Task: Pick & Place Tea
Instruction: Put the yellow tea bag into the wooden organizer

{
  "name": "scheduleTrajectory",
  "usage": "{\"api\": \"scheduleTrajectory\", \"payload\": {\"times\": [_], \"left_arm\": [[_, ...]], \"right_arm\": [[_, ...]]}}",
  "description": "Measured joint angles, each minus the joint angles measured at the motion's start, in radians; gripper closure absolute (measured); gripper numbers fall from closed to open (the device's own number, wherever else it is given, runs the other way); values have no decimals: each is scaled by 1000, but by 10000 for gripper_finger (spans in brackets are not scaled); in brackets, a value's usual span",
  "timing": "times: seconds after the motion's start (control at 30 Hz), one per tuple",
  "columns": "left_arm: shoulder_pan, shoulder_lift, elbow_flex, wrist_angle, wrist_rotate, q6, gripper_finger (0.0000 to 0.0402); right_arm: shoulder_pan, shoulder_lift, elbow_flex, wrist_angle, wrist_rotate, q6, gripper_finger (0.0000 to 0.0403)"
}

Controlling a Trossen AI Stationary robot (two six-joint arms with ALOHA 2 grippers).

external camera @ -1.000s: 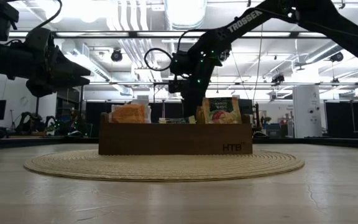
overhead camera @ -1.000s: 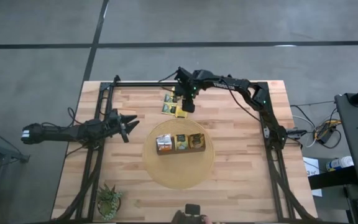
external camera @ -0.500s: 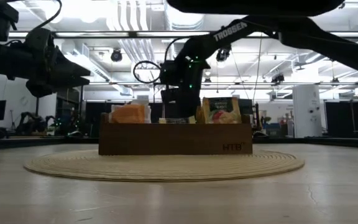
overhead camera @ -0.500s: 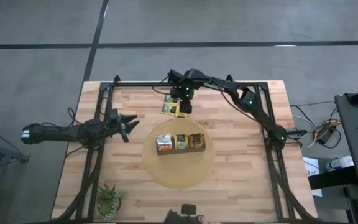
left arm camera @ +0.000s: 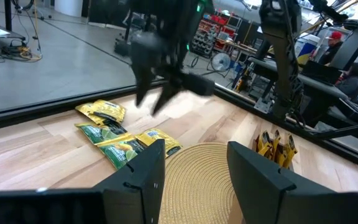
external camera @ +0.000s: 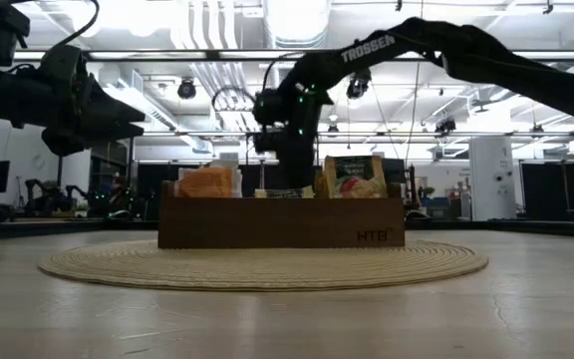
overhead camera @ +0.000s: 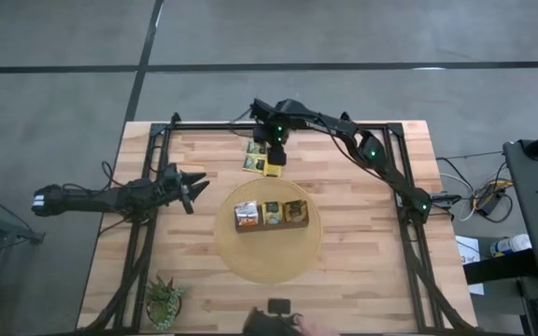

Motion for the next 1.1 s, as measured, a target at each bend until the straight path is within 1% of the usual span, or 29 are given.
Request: {"api": "scheduleTrajectory", "payload": {"times": [0.13,0.3,0.43,0.6,0.9,1.1], "left_arm": [[0,0,0,0,0,0,235],[0,0,0,0,0,0,235],[0,0,0,0,0,0,235],[0,0,0,0,0,0,235],[0,0,0,0,0,0,235],[0,0,0,0,0,0,235]], "right_arm": [[-25,-19,2,96,56,34,236],[-51,-11,-1,158,65,108,236],[-64,-11,-1,211,57,167,236],[-84,-11,-1,240,-27,238,236],[-118,-9,-5,240,-35,306,236],[-118,34,-6,231,-49,309,236]]}}
